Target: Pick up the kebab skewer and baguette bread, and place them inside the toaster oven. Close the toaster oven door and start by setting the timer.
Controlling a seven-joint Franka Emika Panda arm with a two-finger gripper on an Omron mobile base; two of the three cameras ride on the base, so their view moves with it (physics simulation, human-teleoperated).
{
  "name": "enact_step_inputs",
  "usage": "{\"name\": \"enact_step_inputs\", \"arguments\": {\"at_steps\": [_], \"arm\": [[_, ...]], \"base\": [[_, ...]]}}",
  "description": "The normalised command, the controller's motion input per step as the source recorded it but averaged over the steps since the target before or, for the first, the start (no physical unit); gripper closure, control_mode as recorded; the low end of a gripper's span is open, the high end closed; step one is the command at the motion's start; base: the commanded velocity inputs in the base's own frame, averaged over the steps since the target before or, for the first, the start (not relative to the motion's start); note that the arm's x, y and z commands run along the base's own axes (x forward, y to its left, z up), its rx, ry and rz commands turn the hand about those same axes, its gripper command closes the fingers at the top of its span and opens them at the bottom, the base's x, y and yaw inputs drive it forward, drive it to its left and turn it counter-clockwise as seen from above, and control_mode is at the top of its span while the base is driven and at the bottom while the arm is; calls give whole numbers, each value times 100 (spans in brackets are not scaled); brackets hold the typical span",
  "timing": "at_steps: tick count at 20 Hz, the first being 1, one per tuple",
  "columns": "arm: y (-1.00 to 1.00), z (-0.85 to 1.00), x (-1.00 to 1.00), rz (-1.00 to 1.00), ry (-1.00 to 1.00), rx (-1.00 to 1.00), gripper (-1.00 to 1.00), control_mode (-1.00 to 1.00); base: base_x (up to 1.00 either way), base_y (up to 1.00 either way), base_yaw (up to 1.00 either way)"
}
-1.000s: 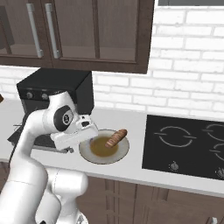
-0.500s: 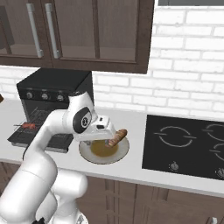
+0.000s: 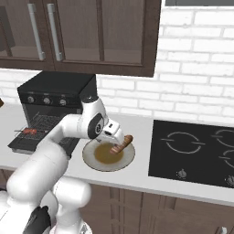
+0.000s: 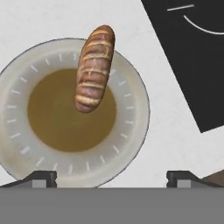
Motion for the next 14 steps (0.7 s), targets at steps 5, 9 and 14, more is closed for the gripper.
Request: {"name": "enact_step_inputs", "arguments": {"at_steps": [5, 9, 14], "arm": [[3, -36, 43, -17, -11, 5, -100, -100], [21, -19, 14, -12, -7, 4, -100, -100], [-15, -36, 23, -2, -1, 0, -100, -100]], "base": [[0, 0, 0], [0, 0, 0], [0, 0, 0]]}}
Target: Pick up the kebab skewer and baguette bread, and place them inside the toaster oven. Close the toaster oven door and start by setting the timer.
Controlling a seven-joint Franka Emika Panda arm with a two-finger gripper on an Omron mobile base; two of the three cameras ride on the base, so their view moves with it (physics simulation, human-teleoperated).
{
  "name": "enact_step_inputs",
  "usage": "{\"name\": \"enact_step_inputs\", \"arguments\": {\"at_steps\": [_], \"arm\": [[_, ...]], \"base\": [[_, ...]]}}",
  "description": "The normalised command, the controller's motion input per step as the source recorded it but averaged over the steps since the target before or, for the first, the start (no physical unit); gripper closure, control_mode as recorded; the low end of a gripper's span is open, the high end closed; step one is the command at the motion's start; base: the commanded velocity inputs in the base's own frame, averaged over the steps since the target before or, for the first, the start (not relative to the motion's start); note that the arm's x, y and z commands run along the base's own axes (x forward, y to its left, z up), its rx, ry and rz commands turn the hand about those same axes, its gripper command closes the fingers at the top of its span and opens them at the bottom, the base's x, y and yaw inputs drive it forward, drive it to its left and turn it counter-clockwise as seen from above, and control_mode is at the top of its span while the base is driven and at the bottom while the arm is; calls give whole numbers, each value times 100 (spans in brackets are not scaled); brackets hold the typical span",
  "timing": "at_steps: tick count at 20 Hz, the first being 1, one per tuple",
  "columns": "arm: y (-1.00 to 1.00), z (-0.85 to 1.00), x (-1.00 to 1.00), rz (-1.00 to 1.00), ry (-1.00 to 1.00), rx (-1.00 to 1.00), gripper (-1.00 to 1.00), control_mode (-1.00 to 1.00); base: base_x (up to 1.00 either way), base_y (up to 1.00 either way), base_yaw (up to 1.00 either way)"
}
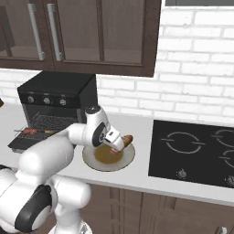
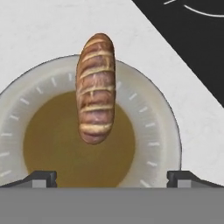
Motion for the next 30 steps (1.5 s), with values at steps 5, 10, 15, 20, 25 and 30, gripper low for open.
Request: {"name": "enact_step_inputs", "arguments": {"at_steps": [5, 10, 15, 20, 25, 30], "arm": [[-19, -33, 10, 0, -1, 0, -100, -100], [3, -25, 26, 0, -7, 5, -100, -100], [13, -22, 18, 0, -5, 3, -100, -100], [0, -23, 13, 0, -1, 1, -100, -100], [0, -4, 23, 0, 0, 0, -100, -100], [0, -13, 1, 0, 0, 0, -100, -100]], "base": [[0, 0, 0], [0, 0, 0], [0, 0, 0], [0, 0, 0], [0, 0, 0], [0, 0, 0]]}}
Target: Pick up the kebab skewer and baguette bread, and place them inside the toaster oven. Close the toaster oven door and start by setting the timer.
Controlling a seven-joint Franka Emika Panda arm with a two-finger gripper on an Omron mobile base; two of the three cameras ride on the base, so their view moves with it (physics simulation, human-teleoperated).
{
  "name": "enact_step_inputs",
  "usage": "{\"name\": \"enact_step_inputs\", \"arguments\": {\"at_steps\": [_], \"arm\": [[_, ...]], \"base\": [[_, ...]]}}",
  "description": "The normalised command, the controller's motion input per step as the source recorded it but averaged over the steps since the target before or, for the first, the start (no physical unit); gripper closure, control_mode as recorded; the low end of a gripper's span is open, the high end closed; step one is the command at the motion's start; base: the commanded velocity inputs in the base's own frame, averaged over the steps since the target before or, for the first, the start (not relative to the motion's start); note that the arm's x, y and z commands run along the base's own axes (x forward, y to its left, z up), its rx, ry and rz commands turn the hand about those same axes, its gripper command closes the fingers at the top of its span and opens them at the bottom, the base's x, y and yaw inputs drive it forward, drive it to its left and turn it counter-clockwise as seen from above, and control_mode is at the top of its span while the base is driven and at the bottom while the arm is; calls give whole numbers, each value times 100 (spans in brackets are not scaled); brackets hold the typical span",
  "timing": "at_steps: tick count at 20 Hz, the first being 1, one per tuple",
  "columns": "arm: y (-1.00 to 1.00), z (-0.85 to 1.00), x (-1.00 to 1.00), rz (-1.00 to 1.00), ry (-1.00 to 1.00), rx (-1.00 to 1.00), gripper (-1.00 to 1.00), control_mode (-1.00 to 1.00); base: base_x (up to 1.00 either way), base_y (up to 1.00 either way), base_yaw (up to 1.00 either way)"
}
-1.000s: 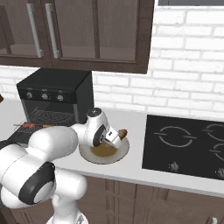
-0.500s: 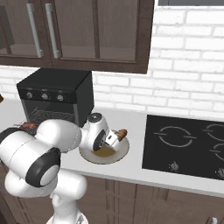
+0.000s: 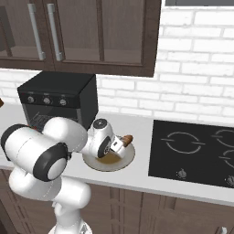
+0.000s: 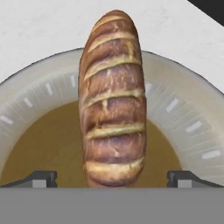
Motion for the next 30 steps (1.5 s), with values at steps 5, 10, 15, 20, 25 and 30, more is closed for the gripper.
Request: {"name": "enact_step_inputs", "arguments": {"at_steps": [5, 10, 15, 20, 25, 30], "arm": [[0, -18, 5, 0, 0, 0, -100, -100], [0, -9, 11, 0, 0, 0, -100, -100], [0, -13, 7, 0, 0, 0, -100, -100], [2, -15, 1, 0, 0, 0, 100, -100], [0, 23, -24, 3, -5, 0, 100, -100], [1, 89, -89, 19, -5, 0, 100, -100]], "base": [[0, 0, 0], [0, 0, 0], [0, 0, 0], [0, 0, 0], [0, 0, 0], [0, 0, 0]]}}
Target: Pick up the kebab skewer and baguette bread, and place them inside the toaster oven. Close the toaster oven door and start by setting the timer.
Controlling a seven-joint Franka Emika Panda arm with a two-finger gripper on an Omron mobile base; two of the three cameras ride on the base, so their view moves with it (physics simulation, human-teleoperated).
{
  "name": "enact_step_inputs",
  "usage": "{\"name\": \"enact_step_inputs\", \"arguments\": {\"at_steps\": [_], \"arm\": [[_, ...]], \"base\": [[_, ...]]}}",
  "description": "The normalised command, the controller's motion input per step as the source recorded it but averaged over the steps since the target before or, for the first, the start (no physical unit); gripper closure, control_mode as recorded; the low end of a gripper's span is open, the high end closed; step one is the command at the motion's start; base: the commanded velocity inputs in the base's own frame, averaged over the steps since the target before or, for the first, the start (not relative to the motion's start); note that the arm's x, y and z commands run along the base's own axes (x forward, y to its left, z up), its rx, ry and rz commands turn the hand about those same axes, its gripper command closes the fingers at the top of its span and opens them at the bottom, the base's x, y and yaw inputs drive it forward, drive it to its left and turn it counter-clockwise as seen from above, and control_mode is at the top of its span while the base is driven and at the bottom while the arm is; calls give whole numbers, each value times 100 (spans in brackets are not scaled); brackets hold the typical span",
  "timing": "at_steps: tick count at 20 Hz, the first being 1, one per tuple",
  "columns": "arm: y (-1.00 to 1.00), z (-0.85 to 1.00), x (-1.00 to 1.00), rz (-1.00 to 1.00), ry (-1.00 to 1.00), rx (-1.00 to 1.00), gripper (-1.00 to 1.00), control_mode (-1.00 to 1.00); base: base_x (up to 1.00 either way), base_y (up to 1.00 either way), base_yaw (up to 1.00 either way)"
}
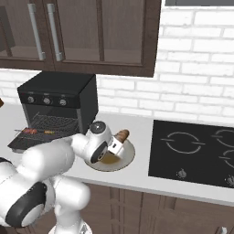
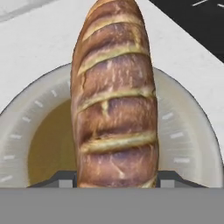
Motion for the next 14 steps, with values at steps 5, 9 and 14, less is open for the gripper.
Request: {"name": "enact_step_inputs", "arguments": {"at_steps": [5, 9, 14], "arm": [[14, 93, -100, 28, 0, 0, 100, -100], [43, 85, -98, 21, 6, 0, 100, -100], [90, 62, -69, 15, 10, 0, 100, -100]], "base": [[0, 0, 0], [0, 0, 0], [0, 0, 0]]}}
